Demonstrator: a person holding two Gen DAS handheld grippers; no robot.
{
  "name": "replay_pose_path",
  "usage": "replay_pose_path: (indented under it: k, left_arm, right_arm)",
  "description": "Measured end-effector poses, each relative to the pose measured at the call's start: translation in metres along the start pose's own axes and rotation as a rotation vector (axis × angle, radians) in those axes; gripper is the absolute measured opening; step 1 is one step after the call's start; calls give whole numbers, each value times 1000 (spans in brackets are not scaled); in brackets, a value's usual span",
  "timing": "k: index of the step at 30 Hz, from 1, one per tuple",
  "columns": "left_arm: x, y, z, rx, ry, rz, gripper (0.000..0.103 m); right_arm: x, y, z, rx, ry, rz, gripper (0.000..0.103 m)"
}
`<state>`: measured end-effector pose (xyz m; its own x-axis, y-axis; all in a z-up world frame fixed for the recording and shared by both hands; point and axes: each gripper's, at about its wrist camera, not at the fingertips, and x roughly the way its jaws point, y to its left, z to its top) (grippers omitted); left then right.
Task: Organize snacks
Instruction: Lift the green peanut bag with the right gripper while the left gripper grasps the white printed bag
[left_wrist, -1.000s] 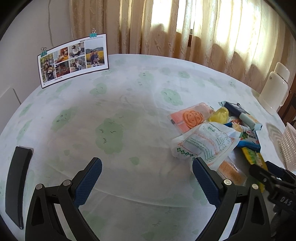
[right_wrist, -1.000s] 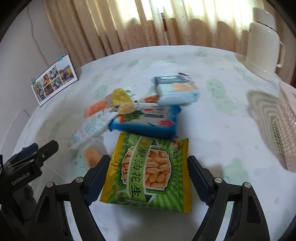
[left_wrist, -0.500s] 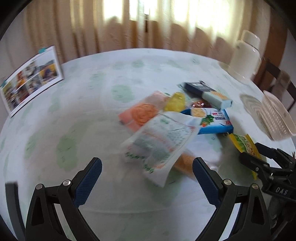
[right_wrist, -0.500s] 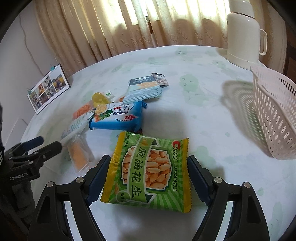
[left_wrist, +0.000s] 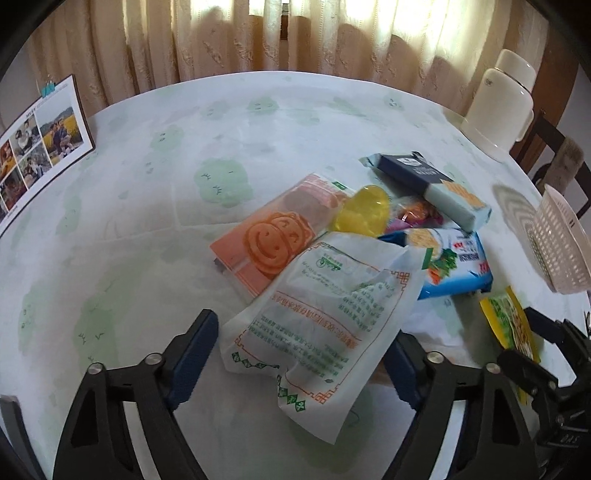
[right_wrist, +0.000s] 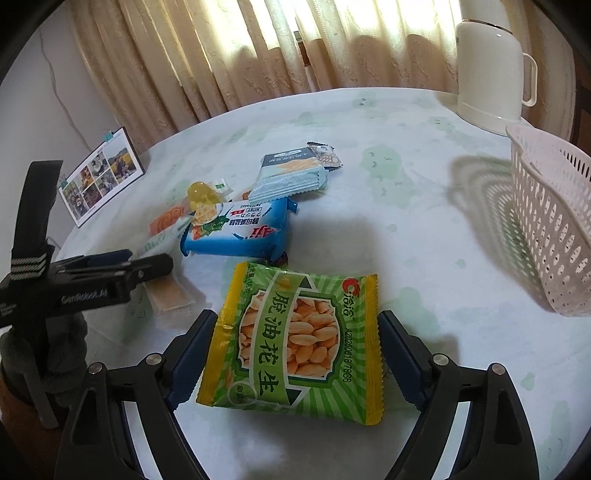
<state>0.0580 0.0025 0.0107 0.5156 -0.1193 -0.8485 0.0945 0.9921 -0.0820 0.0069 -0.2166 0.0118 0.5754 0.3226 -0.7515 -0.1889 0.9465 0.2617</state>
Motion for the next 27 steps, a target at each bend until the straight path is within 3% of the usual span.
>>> replay_pose_path:
  k: [7, 19, 27]
  left_arm:
    - [-1, 3, -3, 7, -25, 27, 60]
    - [-31, 6, -15, -53, -64, 3, 54]
    - [-63, -8, -17, -46, -132, 1, 54]
  right_arm:
    - [3, 5, 1, -16, 4, -14, 89]
    - [-4, 4, 0, -11, -41, 25, 76]
    - [-10, -3, -2, 14, -61, 79, 71]
